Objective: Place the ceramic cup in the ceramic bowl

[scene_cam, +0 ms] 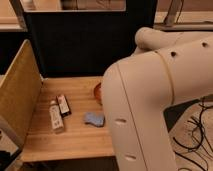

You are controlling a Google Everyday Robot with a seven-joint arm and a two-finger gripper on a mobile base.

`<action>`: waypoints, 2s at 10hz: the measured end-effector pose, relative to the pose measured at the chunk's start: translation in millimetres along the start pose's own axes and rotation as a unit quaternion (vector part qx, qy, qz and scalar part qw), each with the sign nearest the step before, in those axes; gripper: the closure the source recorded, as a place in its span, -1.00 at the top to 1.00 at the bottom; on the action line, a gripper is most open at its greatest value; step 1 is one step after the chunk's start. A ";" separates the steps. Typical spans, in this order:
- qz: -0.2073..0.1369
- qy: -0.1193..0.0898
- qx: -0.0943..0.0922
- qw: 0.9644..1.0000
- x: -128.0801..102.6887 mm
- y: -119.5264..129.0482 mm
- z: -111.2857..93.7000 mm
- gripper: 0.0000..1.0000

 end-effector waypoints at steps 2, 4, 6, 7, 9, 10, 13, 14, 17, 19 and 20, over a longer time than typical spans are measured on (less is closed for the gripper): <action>-0.003 0.010 0.010 1.000 23.7 3.1 7.3 0.60; -0.001 0.025 0.015 1.000 46.7 6.0 19.3 0.60; -0.003 0.037 0.022 0.999 59.0 9.3 27.0 0.60; -0.007 0.045 0.028 0.999 67.8 8.6 29.1 0.60; -0.012 0.064 0.043 0.997 85.8 5.8 30.6 0.60; -0.015 0.066 0.044 0.997 85.5 7.6 31.2 0.60; -0.014 0.066 0.044 0.997 85.3 7.3 31.5 0.60; -0.015 0.070 0.044 0.996 86.6 8.0 34.8 0.60; -0.018 0.093 0.033 0.995 94.8 16.8 57.3 0.60; -0.013 0.107 0.026 0.994 101.3 17.0 70.8 0.60; -0.008 0.115 0.021 0.993 105.4 16.8 78.3 0.60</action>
